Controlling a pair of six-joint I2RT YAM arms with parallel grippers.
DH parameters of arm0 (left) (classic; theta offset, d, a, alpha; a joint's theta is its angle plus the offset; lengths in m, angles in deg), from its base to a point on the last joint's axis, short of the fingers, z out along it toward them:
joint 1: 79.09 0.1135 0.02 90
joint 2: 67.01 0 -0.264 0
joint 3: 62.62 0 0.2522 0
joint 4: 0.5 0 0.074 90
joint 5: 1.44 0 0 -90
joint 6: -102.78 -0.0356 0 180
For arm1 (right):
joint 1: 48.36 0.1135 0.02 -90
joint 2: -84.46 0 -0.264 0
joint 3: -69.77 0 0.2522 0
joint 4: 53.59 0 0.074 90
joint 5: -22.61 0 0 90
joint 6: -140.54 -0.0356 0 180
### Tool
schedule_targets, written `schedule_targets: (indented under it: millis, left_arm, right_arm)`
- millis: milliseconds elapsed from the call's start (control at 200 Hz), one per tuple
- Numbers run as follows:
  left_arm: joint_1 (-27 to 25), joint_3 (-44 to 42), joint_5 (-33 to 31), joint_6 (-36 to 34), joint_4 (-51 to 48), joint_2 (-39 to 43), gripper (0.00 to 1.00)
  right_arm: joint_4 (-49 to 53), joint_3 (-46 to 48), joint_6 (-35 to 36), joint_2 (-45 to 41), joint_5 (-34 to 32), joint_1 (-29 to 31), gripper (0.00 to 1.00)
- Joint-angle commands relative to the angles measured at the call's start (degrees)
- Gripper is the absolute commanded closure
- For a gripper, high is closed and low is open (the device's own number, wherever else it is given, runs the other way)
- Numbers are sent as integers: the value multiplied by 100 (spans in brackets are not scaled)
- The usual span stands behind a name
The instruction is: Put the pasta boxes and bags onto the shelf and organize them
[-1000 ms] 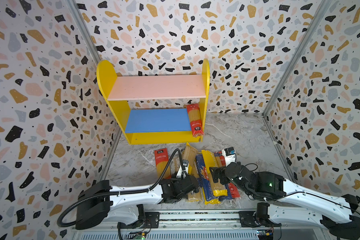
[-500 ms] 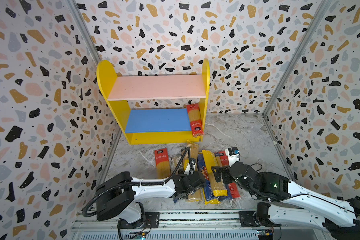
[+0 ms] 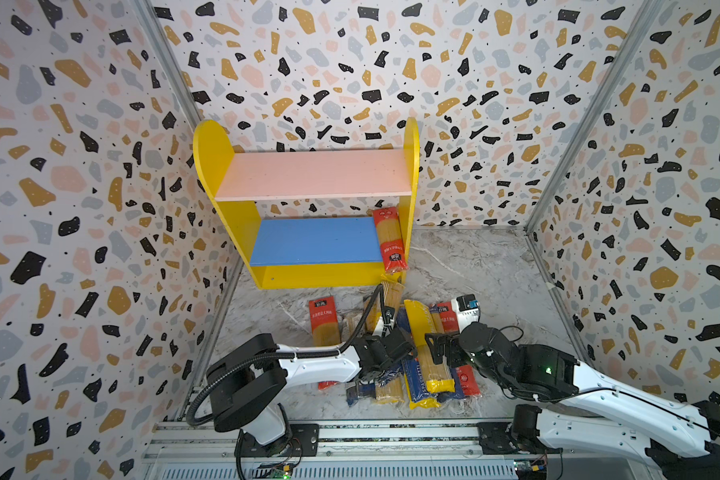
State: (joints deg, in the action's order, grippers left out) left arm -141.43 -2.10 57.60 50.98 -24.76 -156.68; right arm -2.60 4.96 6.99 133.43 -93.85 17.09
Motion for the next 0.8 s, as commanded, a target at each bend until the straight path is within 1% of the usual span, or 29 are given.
schedule_targets:
  millis: [0,65,230,290,501,796]
  left_arm:
    - [33,-90,77,-232,-364,54,68]
    - [46,-185,12,-229,-394,244,77]
    - [41,-580,-23,-259,-324,904,93]
    - [44,-741,-52,-277,-305,1183,100]
    - [81,-1153,-283,-354,-186,2057,100]
    - [117,-1260,-489,-444,-246,2855,100]
  right_arm:
    - [-40,18,75,-124,26,-63,1]
    - [-43,18,91,-120,35,-80,1]
    - [-89,-7,154,-64,79,-110,1]
    - [-115,-28,171,-37,103,-115,1]
    - [-284,-56,259,93,237,-155,1]
    - [-287,-205,321,243,277,-171,1]
